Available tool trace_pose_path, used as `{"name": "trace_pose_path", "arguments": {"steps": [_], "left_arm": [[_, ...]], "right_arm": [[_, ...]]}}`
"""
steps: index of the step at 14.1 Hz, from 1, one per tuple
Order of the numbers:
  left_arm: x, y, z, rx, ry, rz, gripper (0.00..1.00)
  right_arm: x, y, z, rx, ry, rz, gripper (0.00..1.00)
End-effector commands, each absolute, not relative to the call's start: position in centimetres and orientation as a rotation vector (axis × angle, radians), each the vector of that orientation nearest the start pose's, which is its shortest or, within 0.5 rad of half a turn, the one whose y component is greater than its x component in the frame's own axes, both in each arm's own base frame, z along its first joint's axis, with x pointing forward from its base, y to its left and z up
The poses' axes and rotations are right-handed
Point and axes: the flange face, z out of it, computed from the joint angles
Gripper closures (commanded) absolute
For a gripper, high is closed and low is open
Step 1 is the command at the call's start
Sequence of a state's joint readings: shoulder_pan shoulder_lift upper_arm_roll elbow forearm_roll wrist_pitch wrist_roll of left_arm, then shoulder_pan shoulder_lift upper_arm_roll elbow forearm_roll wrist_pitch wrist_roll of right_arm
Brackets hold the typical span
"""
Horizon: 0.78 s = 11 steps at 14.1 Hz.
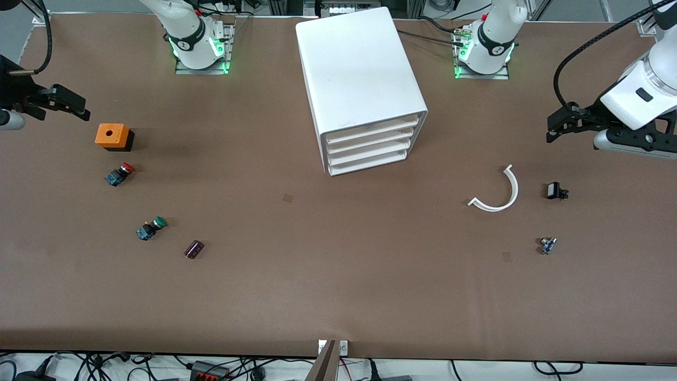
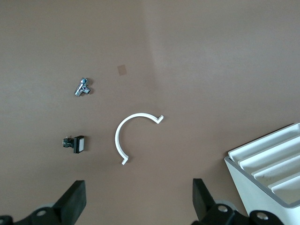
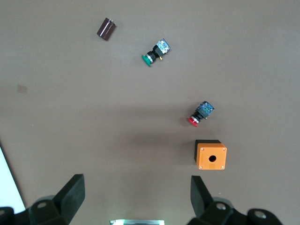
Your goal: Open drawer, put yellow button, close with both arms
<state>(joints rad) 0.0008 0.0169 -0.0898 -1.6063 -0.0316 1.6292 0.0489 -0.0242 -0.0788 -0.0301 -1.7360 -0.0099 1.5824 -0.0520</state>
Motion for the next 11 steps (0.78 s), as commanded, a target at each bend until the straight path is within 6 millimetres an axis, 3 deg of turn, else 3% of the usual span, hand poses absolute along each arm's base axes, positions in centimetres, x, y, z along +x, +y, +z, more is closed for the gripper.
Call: {"name": "trace_pose_path", "arguments": {"steps": [1, 11], "left_arm": [[55.52, -5.22, 60.44, -3.14, 0.238, -0.022, 0.0], [55.03, -5.76, 60.56, -3.137, 0.248, 0.032, 0.0]], "right_arm": [[52.02, -2.94, 60.02, -3.149, 0.018, 0.11, 0.0], [52.29, -3.05, 59.69, -3.159, 0.01, 0.101, 0.0]]}}
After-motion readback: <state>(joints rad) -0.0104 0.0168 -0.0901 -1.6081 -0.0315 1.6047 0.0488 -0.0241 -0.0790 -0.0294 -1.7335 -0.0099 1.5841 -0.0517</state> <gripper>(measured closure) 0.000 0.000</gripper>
